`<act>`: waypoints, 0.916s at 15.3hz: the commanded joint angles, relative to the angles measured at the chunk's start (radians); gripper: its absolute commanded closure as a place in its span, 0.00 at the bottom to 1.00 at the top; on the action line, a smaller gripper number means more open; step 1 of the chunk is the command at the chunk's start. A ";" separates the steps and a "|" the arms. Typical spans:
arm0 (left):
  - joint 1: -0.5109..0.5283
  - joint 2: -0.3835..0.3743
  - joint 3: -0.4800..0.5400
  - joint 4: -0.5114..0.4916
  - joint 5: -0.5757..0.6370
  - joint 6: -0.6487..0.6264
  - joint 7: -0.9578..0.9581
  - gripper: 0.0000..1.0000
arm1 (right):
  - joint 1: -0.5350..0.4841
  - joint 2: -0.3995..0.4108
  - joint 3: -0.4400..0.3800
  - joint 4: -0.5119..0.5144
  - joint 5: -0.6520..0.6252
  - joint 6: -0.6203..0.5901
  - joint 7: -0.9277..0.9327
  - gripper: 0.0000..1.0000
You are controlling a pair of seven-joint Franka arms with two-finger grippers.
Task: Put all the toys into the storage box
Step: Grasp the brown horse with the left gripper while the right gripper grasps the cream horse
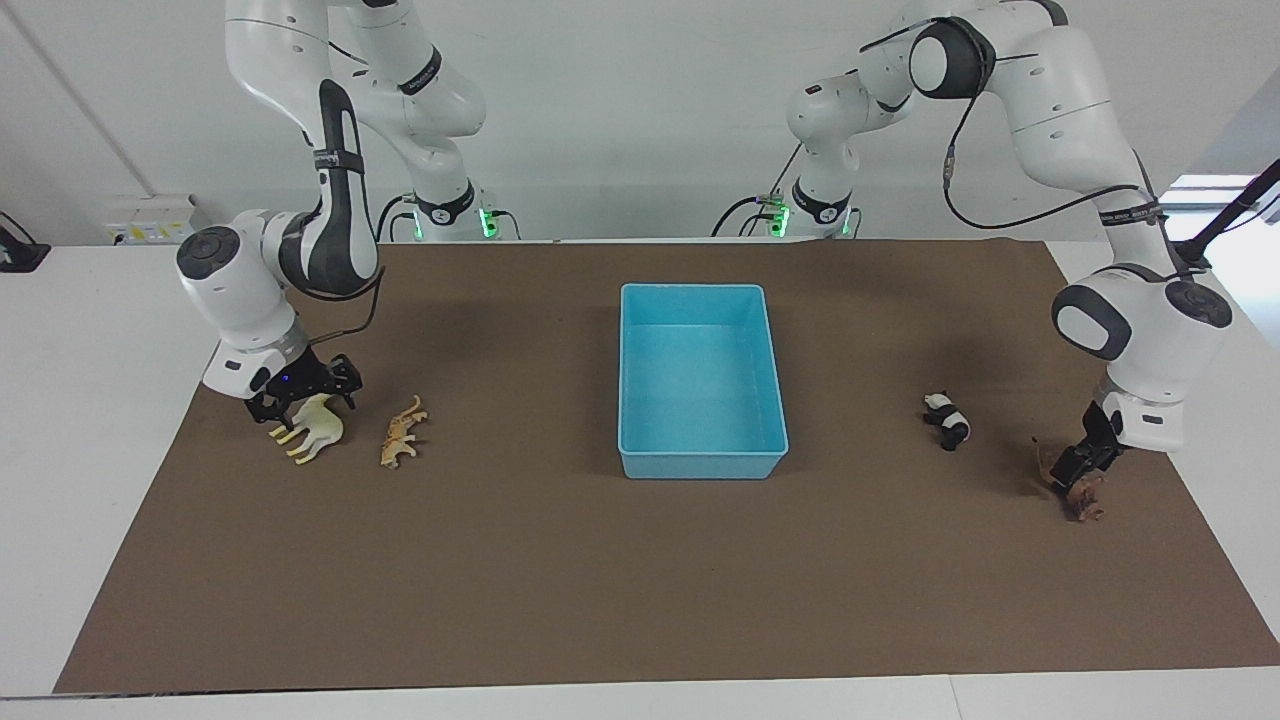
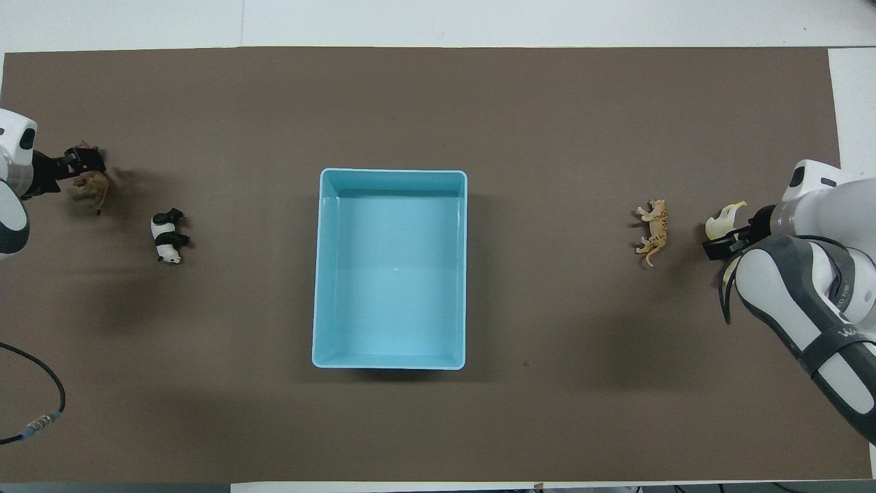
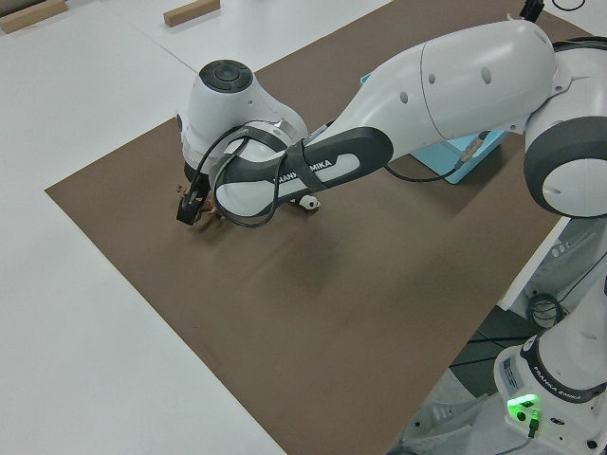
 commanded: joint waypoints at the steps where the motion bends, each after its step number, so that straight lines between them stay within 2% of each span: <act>1: -0.018 -0.036 0.011 -0.066 0.000 0.034 -0.017 0.00 | -0.020 -0.007 0.004 -0.046 -0.003 0.080 -0.049 0.32; 3: -0.027 -0.041 0.011 -0.068 0.000 0.034 -0.017 0.00 | -0.027 -0.008 0.004 -0.049 -0.003 0.078 -0.040 0.67; 4: -0.026 -0.041 0.011 -0.068 0.002 0.034 -0.014 0.00 | -0.037 -0.010 0.006 -0.050 -0.003 0.080 -0.037 0.81; 6: -0.027 -0.041 0.011 -0.068 0.005 0.034 -0.014 0.00 | -0.042 -0.010 0.006 -0.050 -0.001 0.081 -0.035 0.97; 8: -0.027 -0.042 0.011 -0.072 0.066 0.033 -0.014 0.14 | -0.047 -0.008 0.006 -0.035 0.012 0.063 -0.028 1.00; 10: -0.018 -0.042 0.011 -0.072 0.114 0.031 -0.013 0.30 | -0.047 0.001 0.006 0.070 0.026 -0.091 0.036 1.00; 11: -0.018 -0.042 0.011 -0.071 0.116 0.030 -0.011 0.41 | -0.036 0.003 0.006 0.138 0.026 -0.180 0.072 1.00; 12: -0.015 -0.042 0.011 -0.071 0.116 0.025 -0.011 0.59 | -0.027 0.000 0.007 0.204 0.026 -0.254 0.124 1.00; 13: -0.016 -0.044 0.011 -0.071 0.116 0.022 -0.011 0.85 | -0.010 0.001 0.009 0.270 0.026 -0.320 0.202 1.00; 14: -0.018 -0.045 0.011 -0.071 0.116 0.019 -0.013 1.00 | 0.021 0.006 0.009 0.337 0.025 -0.384 0.291 1.00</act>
